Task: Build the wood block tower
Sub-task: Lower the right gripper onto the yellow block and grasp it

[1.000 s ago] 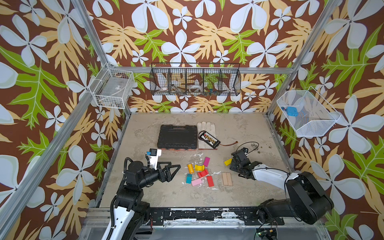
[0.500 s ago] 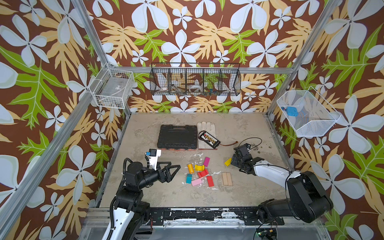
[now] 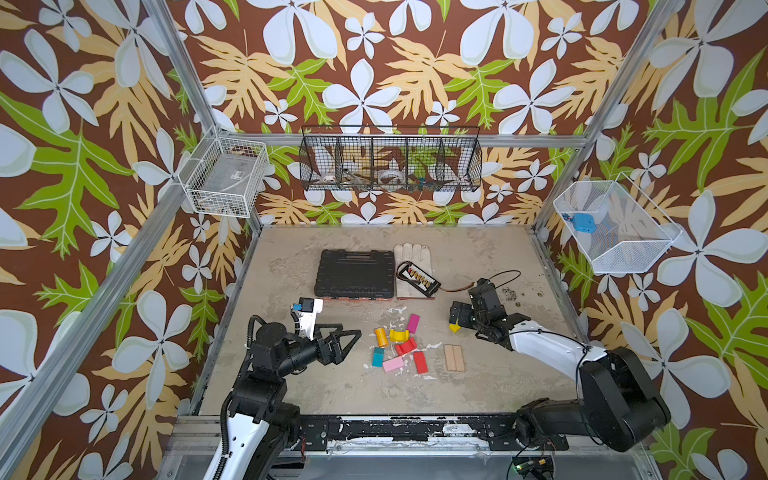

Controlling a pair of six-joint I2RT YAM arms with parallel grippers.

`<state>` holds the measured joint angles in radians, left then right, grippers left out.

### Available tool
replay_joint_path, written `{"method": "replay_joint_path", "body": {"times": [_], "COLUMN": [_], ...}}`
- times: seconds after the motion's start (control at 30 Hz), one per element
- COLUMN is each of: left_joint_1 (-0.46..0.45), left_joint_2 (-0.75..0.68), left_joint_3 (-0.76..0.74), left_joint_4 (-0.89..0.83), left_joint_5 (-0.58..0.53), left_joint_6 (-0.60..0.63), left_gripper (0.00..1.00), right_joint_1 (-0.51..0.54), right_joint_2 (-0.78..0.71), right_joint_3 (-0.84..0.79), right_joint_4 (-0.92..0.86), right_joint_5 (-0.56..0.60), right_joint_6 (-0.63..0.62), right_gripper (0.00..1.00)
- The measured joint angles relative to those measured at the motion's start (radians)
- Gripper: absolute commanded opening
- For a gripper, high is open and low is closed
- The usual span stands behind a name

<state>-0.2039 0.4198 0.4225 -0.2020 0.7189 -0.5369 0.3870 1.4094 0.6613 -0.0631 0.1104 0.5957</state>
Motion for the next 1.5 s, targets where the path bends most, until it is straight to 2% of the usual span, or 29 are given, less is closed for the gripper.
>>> {"method": "replay_joint_path", "body": {"times": [0.33,0.57,0.73,1.0,1.5], "left_joint_1": [0.0,0.0,0.0,0.0,0.0], "left_joint_2": [-0.003,0.0,-0.009,-0.016,-0.009], "left_joint_3": [-0.002,-0.002,-0.002,-0.003,-0.003], "left_joint_4": [0.001,0.001,0.004,0.004,0.004], "left_joint_5": [0.0,-0.001,-0.001,0.0,-0.001], "left_joint_6": [0.0,0.0,0.0,0.0,0.0], "left_gripper": [1.0,1.0,1.0,1.0,1.0], "right_joint_1": [0.001,0.042,0.105,0.148,0.216], "right_joint_2": [0.148,0.134,0.134,0.085,0.083], "right_joint_3": [0.066,0.044,0.048,0.016,-0.006], "right_joint_4": [0.05,0.06,0.034,-0.023,-0.057], "right_joint_5": [-0.1,-0.111,-0.081,-0.011,0.026], "right_joint_6": [-0.066,-0.08,-0.077,-0.049,-0.019], "right_gripper": [0.99,0.87,0.82,0.82,0.8]}}
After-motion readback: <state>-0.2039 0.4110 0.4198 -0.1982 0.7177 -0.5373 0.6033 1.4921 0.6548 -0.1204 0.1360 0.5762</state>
